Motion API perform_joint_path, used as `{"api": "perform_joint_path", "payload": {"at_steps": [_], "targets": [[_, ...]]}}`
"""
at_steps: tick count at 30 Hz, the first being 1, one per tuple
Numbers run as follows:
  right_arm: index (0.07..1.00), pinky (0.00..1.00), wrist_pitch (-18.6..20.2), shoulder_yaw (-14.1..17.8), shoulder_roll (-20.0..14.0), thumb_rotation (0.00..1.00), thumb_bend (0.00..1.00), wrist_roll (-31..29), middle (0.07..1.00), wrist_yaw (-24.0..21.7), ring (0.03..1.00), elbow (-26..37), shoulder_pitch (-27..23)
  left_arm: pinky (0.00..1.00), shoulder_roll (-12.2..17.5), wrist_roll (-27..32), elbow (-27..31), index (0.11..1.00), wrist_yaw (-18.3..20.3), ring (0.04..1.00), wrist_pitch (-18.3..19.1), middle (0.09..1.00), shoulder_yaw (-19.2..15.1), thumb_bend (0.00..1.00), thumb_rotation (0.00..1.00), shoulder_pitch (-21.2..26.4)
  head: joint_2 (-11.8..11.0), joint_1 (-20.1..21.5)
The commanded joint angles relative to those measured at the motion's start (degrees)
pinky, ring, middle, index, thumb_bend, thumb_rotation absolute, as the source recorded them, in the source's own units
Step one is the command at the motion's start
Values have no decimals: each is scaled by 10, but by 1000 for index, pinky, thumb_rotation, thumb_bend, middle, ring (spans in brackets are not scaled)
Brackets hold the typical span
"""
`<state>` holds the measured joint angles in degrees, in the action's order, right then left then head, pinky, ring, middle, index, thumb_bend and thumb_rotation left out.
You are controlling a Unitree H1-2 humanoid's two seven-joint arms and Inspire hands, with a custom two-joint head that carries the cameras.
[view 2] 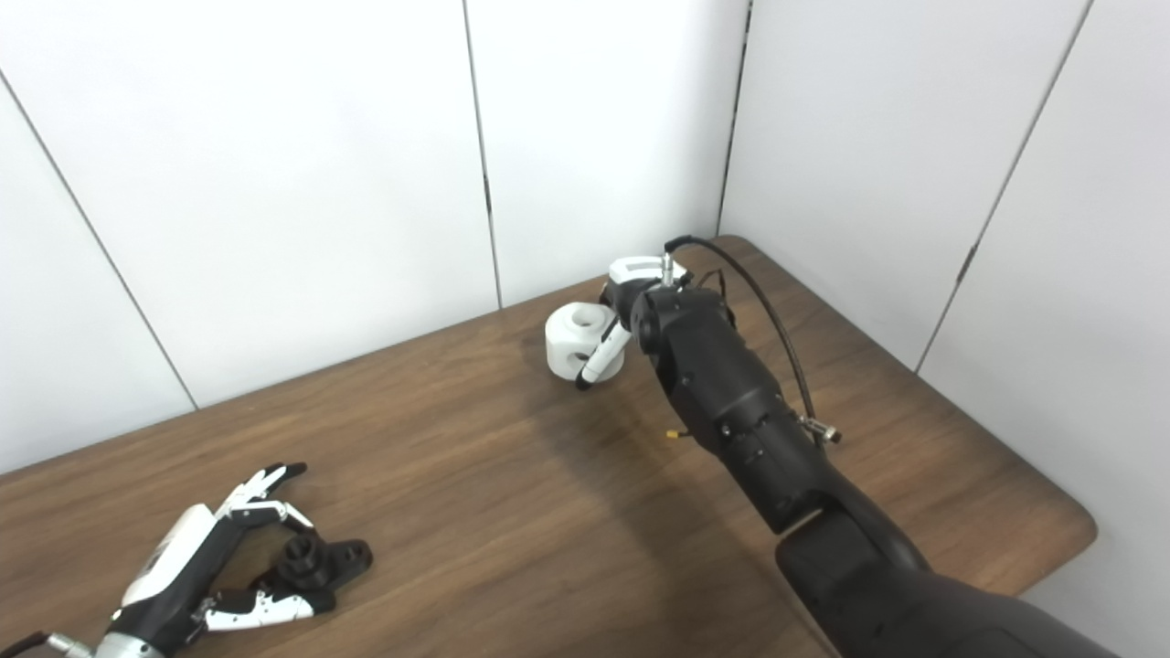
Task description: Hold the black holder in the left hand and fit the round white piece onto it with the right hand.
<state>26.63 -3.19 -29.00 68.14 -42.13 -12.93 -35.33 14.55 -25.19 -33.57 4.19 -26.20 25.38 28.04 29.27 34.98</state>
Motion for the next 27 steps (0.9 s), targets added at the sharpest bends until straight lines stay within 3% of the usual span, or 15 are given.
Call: {"api": "perform_joint_path", "payload": {"at_steps": [1, 6, 9, 10, 13, 15, 16, 19, 27], "targets": [[857, 1000, 3, 2, -9, 452, 1000, 0, 1000, 19, 1000, 5, -23, 1000, 0, -11, -30, 483, 36, 1000, 29, 956, 21, 524, 55, -66, 2, -3], [824, 1000, 3, 0, -8, 431, 994, -4, 1000, 19, 1000, 3, -22, 1000, 0, -15, -26, 483, 34, 1000, 28, 954, 20, 523, 55, -69, 4, -4], [771, 994, 2, -14, -12, 393, 940, -12, 987, 51, 997, 2, -16, 1000, 0, -15, -20, 483, 35, 1000, 30, 953, 20, 523, 54, -72, 7, -7], [738, 956, 1, -17, -12, 350, 894, -15, 951, 73, 972, 2, -12, 1000, 1, -16, -17, 484, 36, 1000, 31, 954, 20, 523, 54, -74, 7, -9], [660, 865, -24, -21, -5, 248, 826, -31, 866, 204, 893, -14, 7, 1000, 1, -18, -15, 484, 33, 1000, 29, 952, 21, 523, 53, -76, 10, -14], [522, 859, -34, -21, 3, 162, 584, -43, 788, 281, 834, -29, 16, 1000, 1, -19, -13, 484, 34, 1000, 31, 952, 20, 523, 54, -78, 11, -15], [504, 860, -41, -25, 7, 150, 553, -46, 775, 315, 825, -38, 21, 1000, 0, -19, -13, 484, 34, 1000, 32, 953, 20, 523, 54, -78, 11, -17], [485, 933, -51, -37, 15, 142, 524, -52, 737, 392, 815, -59, 30, 1000, -1, -19, -10, 484, 31, 1000, 32, 950, 18, 523, 54, -82, 15, -24], [484, 938, -45, -57, 21, 138, 521, -81, 713, 488, 791, -94, 30, 1000, -7, -20, -13, 483, 23, 1000, 25, 944, 16, 523, 54, -83, 20, -36]]}}
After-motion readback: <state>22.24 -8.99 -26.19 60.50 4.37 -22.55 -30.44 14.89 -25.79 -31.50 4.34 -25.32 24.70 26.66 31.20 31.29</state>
